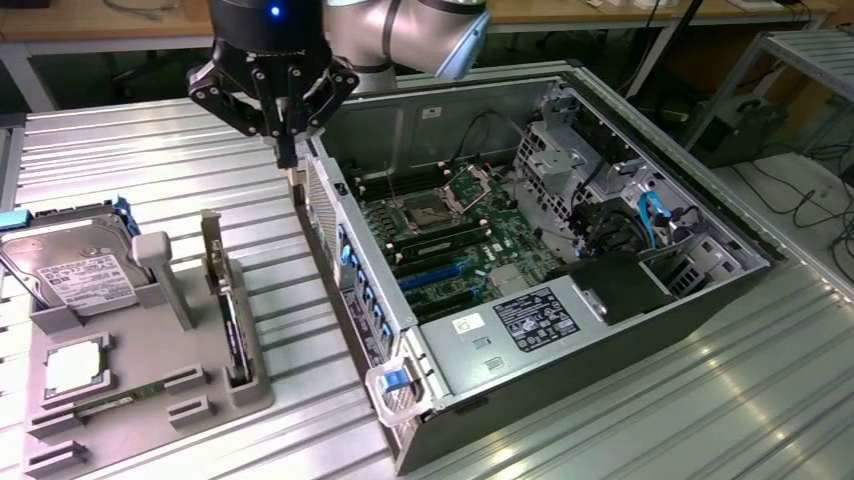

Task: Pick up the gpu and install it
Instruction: 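Reach for the gpu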

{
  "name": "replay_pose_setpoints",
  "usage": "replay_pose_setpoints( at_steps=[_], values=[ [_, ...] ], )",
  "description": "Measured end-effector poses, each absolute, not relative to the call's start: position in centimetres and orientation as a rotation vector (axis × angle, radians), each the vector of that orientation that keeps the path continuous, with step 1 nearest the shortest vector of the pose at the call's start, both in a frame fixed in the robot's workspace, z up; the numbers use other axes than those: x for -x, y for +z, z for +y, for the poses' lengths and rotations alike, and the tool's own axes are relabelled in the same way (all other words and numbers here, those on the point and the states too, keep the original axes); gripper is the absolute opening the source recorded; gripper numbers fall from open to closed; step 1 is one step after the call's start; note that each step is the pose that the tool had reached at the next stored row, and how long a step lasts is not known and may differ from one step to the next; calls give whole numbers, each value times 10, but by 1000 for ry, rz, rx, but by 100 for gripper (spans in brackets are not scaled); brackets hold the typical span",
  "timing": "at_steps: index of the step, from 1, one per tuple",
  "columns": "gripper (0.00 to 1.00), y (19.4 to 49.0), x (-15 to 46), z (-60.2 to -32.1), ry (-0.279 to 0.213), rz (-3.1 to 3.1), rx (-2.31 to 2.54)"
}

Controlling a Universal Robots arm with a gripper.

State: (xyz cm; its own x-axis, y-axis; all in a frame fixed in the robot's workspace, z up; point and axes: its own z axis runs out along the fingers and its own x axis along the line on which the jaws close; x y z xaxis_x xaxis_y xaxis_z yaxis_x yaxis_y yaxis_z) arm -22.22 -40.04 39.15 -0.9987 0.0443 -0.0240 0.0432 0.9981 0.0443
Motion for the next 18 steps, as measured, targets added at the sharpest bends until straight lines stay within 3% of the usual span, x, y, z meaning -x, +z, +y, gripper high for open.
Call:
replay_pose_setpoints(
  at_steps=[18],
  values=[
    [11,391,249,-402,68,3116,-57]
  ],
)
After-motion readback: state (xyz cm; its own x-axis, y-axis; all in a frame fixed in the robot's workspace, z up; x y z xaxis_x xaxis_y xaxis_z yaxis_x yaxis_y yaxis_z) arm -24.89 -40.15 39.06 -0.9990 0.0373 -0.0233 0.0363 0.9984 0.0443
